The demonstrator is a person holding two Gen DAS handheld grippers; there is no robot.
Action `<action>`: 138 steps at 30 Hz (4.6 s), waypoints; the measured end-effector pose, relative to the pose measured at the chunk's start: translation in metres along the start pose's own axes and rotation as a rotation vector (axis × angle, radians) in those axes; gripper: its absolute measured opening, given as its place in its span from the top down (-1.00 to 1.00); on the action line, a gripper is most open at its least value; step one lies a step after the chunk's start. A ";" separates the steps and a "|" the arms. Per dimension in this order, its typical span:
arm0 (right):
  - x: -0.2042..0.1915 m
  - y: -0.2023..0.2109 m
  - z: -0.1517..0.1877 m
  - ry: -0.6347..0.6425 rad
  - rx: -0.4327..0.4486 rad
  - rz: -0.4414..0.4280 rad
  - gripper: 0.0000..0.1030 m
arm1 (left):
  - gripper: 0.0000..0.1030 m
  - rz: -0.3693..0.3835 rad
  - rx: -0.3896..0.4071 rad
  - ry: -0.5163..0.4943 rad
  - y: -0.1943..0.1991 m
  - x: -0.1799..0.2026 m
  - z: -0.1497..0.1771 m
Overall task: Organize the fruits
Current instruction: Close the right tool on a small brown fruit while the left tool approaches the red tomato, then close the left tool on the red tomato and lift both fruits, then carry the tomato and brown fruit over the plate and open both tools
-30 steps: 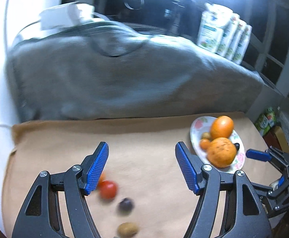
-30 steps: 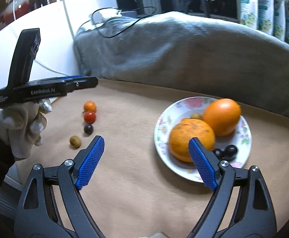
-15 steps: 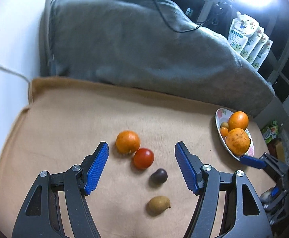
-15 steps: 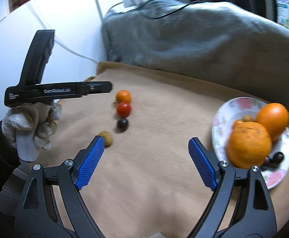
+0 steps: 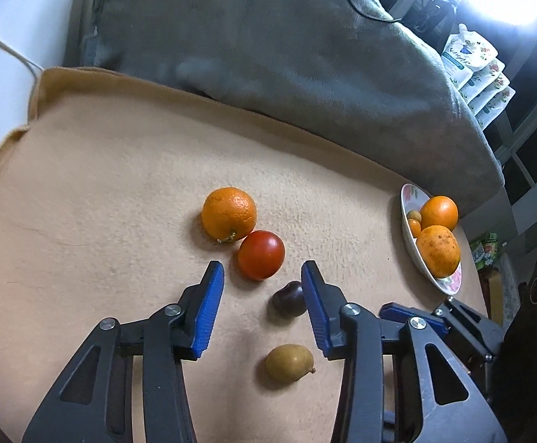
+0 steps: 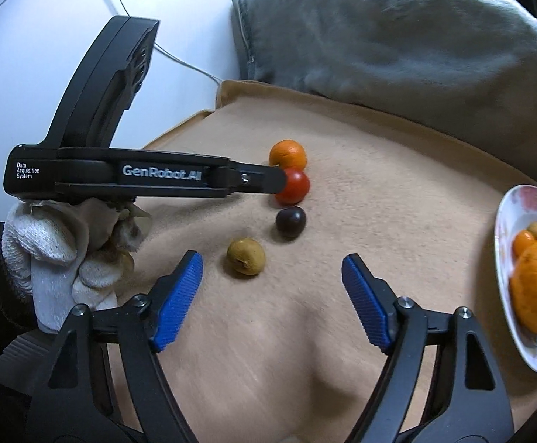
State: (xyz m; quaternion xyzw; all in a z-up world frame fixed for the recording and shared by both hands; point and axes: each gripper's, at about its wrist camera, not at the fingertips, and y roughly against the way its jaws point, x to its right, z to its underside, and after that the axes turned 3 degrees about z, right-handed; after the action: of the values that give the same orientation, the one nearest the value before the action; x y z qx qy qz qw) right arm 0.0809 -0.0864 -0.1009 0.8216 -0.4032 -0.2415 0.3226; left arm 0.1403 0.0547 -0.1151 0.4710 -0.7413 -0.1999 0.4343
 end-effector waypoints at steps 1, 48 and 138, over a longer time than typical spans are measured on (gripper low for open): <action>0.000 -0.002 0.000 -0.001 -0.002 -0.006 -0.54 | 0.20 0.008 -0.006 0.009 -0.003 -0.001 0.000; -0.016 -0.055 -0.008 0.058 -0.094 -0.058 0.36 | 0.43 -0.037 -0.013 0.010 -0.026 -0.005 -0.006; 0.198 0.135 0.053 -0.309 0.128 0.245 0.42 | 0.43 0.045 -0.013 -0.311 -0.084 0.184 -0.026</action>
State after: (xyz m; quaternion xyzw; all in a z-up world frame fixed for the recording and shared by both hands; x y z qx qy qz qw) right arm 0.0881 -0.3294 -0.0664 0.7384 -0.5593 -0.2977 0.2309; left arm 0.1733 -0.1430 -0.0762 0.4150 -0.8086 -0.2656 0.3214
